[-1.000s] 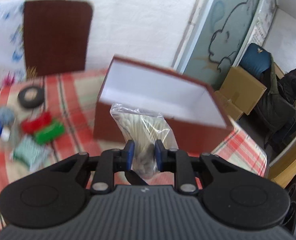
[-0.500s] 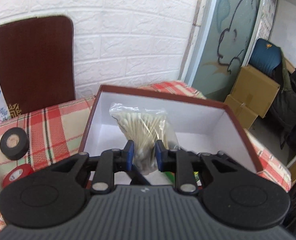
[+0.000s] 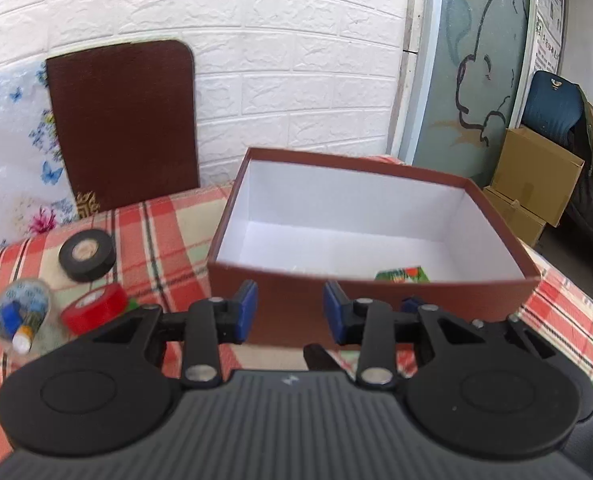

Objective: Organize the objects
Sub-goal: 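Move the left gripper back toward the green snack packet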

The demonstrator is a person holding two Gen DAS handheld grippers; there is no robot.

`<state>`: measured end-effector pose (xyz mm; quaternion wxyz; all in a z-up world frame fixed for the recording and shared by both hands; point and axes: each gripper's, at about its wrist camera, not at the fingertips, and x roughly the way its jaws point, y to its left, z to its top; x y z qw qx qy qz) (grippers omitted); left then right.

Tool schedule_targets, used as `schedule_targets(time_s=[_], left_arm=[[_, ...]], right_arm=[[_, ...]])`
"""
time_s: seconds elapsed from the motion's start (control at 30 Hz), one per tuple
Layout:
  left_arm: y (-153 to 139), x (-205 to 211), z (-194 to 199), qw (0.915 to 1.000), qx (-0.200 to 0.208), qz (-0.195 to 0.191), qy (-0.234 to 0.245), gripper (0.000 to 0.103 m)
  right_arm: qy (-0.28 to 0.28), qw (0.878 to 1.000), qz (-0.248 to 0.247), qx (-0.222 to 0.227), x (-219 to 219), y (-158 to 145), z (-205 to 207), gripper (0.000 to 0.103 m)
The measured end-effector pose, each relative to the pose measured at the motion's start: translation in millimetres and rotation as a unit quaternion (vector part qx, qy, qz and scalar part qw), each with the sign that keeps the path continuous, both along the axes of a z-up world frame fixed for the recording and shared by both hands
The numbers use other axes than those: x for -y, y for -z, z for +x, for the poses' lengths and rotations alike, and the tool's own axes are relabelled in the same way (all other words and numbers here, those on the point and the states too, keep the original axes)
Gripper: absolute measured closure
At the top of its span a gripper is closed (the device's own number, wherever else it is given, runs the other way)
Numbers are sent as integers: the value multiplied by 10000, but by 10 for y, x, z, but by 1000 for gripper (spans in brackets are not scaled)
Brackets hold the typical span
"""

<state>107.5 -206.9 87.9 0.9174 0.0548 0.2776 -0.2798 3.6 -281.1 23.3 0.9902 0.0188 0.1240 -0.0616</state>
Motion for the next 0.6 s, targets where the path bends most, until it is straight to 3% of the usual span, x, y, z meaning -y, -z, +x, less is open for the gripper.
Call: schedule_targets(time_s=[0.23,0.33,0.6], left_arm=[[344,-378,-179,9965,-258,480,-626,63],[454,-550,-209,9930,-353,689,-896,63],[568,-878,-283,9850,-377,942,-1394,61]], right_arm=[[-326,9958,97,-852,-197,319,-82,38],[-361,9954,-24,-885,-313,366,-176,38],[-361,9931,-91,-1115,-212,436,42,37]])
